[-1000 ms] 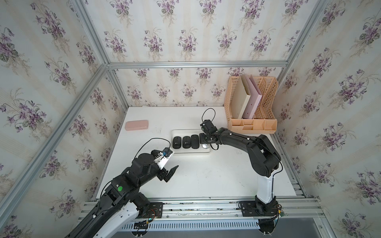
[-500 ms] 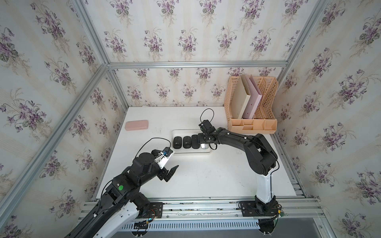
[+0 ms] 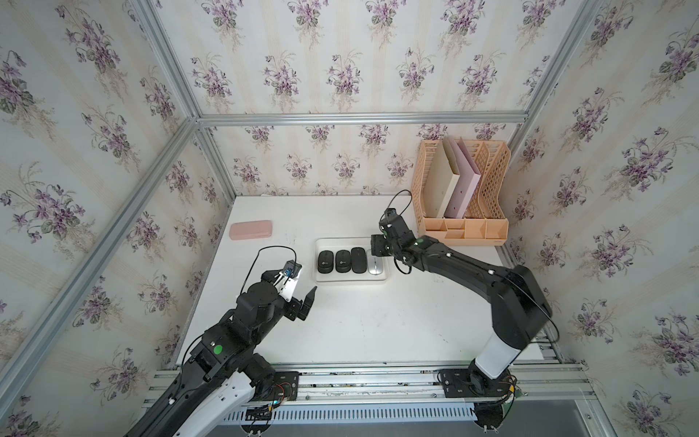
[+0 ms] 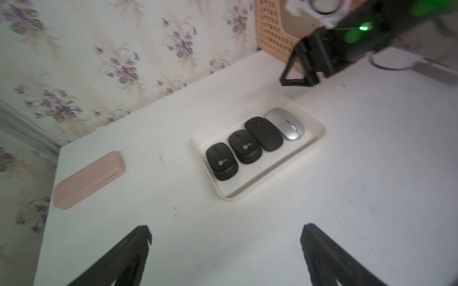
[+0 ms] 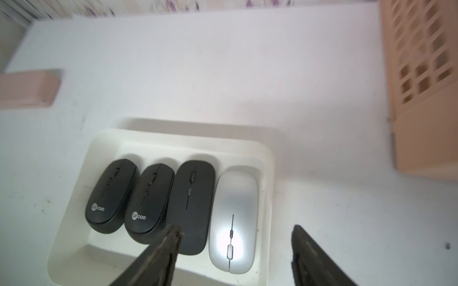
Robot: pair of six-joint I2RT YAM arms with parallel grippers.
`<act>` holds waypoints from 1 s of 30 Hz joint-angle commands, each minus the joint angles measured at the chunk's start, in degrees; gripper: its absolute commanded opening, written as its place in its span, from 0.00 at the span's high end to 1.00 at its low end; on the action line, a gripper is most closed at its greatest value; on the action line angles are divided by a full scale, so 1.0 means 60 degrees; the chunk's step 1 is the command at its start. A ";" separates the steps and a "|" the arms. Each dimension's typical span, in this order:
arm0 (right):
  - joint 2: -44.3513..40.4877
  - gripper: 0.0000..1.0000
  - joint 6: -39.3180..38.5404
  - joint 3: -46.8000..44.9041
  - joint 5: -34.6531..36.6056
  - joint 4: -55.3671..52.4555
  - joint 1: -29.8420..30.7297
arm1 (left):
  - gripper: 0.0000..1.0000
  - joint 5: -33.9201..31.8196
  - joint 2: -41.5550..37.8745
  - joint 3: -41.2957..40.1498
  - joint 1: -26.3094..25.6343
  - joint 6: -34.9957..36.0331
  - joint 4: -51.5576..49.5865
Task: Put the mouse in the storage box
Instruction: Reset both arms
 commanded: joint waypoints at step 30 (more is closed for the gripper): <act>-0.2757 0.06 -0.4475 -0.8860 0.3752 1.1623 -0.2665 | 0.01 -0.0574 0.5829 -0.5328 0.4679 0.1599 1.4211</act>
